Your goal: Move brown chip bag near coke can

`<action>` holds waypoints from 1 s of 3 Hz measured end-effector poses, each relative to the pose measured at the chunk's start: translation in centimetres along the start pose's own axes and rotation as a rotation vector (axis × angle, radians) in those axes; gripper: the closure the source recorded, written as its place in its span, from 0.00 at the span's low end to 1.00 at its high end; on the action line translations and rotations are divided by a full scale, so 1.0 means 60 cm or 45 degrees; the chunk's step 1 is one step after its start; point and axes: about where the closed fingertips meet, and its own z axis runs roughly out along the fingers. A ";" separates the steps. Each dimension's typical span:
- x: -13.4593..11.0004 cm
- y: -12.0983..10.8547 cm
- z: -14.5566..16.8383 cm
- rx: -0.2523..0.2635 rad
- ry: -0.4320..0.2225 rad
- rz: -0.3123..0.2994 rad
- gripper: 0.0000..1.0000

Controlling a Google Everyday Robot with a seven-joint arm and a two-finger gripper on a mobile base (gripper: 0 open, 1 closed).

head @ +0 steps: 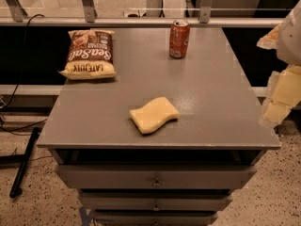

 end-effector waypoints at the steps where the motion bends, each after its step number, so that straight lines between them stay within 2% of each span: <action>1: 0.000 0.000 0.000 0.000 0.000 0.000 0.00; 2: -0.036 -0.008 0.051 -0.039 -0.087 -0.047 0.00; 3: -0.134 -0.049 0.147 -0.095 -0.281 -0.119 0.00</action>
Offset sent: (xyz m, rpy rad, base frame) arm 0.0534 0.0695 -0.0725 0.1810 0.0342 0.1776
